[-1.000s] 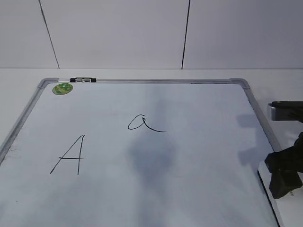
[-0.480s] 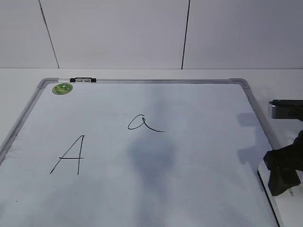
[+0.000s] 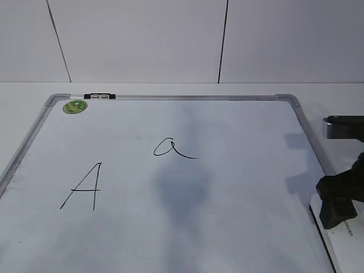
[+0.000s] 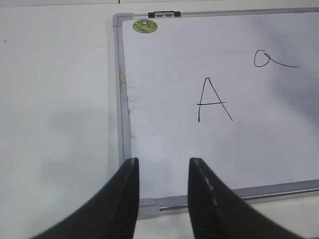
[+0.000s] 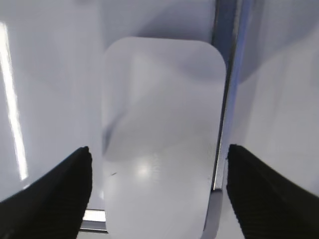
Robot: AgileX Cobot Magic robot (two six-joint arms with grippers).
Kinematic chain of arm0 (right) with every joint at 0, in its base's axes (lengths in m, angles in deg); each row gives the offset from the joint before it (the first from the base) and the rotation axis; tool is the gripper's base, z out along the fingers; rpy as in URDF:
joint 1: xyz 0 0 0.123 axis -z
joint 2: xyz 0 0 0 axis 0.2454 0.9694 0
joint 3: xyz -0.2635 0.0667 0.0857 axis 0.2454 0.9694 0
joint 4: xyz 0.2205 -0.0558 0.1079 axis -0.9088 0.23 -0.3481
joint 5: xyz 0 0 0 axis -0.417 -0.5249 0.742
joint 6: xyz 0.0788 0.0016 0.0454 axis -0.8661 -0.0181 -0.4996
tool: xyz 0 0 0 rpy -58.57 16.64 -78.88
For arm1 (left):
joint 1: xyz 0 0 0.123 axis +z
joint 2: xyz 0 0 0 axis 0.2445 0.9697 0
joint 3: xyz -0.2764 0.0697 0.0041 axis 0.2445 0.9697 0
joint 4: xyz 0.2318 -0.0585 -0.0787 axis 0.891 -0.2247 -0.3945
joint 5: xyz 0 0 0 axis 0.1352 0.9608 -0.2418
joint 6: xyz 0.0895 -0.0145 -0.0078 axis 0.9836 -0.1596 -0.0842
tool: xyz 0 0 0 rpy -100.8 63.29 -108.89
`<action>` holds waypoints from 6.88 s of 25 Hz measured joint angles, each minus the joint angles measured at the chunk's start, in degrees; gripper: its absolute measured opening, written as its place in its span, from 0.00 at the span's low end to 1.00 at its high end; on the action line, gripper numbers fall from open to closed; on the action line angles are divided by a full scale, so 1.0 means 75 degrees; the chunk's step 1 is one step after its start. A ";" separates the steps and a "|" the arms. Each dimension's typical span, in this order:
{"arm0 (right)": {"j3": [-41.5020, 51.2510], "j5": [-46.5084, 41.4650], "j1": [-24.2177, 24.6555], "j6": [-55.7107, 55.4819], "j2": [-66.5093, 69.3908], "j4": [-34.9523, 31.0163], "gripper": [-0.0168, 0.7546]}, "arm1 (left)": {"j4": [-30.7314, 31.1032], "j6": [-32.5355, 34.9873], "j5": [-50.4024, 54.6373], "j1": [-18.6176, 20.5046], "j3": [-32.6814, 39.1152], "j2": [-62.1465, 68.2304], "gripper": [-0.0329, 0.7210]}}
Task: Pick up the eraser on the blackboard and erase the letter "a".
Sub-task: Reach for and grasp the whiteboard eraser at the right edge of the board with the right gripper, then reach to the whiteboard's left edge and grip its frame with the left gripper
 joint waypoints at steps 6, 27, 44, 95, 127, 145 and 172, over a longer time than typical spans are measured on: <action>0.0000 -0.0135 0.0000 -0.0018 0.0098 -0.0129 0.89 | 0.0000 0.0000 0.0000 0.0000 0.0000 0.0000 0.38; -0.0012 0.0116 0.0000 -0.0030 0.0520 -0.0153 0.89 | 0.0000 0.0000 0.0000 0.0000 0.0000 0.0000 0.38; -0.0012 0.0089 0.0000 -0.0030 0.0826 -0.0153 0.87 | 0.0000 -0.0005 0.0000 0.0000 0.0000 0.0000 0.38; -0.0012 0.0085 0.0000 -0.0050 0.0838 -0.0140 0.77 | 0.0000 -0.0005 0.0000 0.0000 0.0000 0.0000 0.38; -0.0909 -0.0940 0.0000 -0.0051 0.0865 -0.0198 0.75 | 0.0000 -0.0005 0.0000 0.0000 0.0000 0.0000 0.38; -0.1906 -0.1969 0.0000 -0.0051 0.0865 -0.0198 0.75 | 0.0000 -0.0005 -0.0005 0.0000 0.0000 0.0220 0.38; -0.1967 -0.1925 0.0000 0.0312 0.0865 -0.0203 0.75 | 0.0315 -0.0005 -0.1267 -0.0121 -0.4220 1.0884 0.65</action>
